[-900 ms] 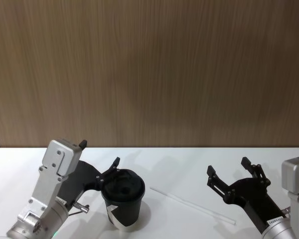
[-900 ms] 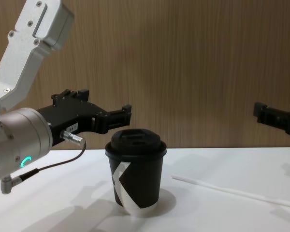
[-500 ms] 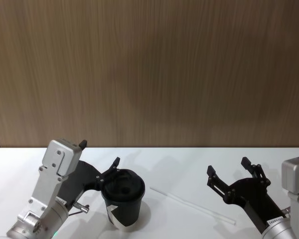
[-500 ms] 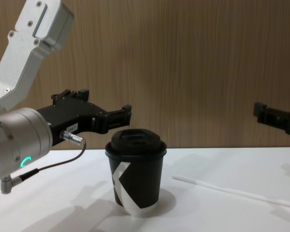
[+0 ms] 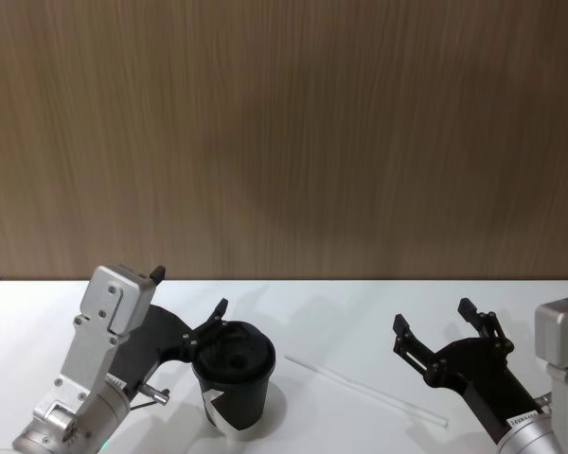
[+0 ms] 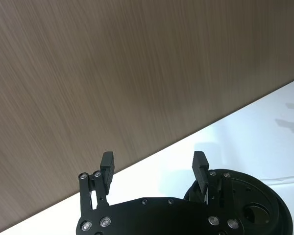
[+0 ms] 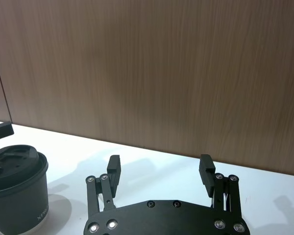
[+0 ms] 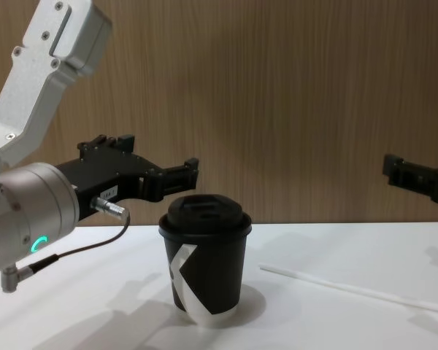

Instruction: Pick up the straw with one hand, pass it to the other hand, and insert it into the cup.

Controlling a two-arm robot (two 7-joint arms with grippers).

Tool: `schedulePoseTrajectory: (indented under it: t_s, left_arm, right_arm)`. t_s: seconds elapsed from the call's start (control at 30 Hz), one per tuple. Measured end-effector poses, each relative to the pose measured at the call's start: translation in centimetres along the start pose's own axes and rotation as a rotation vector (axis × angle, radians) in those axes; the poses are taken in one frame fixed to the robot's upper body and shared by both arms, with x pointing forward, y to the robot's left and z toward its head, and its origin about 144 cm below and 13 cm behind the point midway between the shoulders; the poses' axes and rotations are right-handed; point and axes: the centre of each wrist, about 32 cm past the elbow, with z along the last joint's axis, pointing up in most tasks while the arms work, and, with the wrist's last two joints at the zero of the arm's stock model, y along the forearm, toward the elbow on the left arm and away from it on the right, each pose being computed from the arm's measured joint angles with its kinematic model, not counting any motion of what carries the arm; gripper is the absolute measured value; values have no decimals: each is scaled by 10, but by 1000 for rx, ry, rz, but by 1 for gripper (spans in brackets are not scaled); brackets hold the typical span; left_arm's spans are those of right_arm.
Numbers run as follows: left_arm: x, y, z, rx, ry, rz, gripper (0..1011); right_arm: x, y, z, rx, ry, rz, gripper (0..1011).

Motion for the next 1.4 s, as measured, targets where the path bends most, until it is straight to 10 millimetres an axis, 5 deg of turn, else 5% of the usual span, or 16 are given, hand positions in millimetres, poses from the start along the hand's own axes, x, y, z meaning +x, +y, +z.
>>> schedulePoseTrajectory:
  t_s: [0.6, 1.07, 1.4]
  left_arm:
    - [0, 0, 0, 0, 0, 0, 1003]
    - [0, 0, 0, 0, 0, 0, 1003]
    - [0, 0, 0, 0, 0, 0, 1003]
  right_arm:
    - [30, 25, 1, -100, -31, 131, 1001]
    - [103, 76, -3, -233, -73, 325, 1001]
    - [143, 89, -7, -322, -65, 390, 1001]
